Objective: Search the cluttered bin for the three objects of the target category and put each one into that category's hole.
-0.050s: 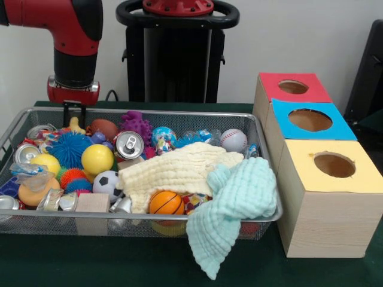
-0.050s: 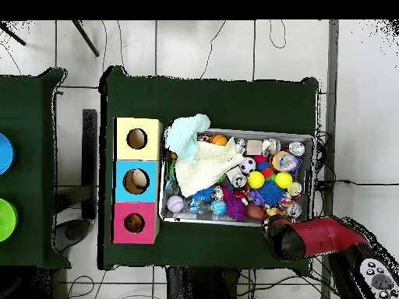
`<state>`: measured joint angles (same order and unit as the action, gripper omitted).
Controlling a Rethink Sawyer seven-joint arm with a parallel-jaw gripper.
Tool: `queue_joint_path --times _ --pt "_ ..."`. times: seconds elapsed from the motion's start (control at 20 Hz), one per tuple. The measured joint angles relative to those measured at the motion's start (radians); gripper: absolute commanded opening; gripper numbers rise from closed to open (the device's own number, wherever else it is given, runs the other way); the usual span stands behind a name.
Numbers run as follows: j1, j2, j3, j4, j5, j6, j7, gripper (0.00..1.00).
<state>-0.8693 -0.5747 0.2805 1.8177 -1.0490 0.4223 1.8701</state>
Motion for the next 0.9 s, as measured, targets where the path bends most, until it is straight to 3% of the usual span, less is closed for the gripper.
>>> queue_joint_path --times 0.7,0.9 --pt "0.006 -0.003 -0.005 0.0 0.001 -0.001 0.0 0.0" --pt "0.001 -0.036 -0.003 0.024 0.036 -0.001 0.0 0.0"
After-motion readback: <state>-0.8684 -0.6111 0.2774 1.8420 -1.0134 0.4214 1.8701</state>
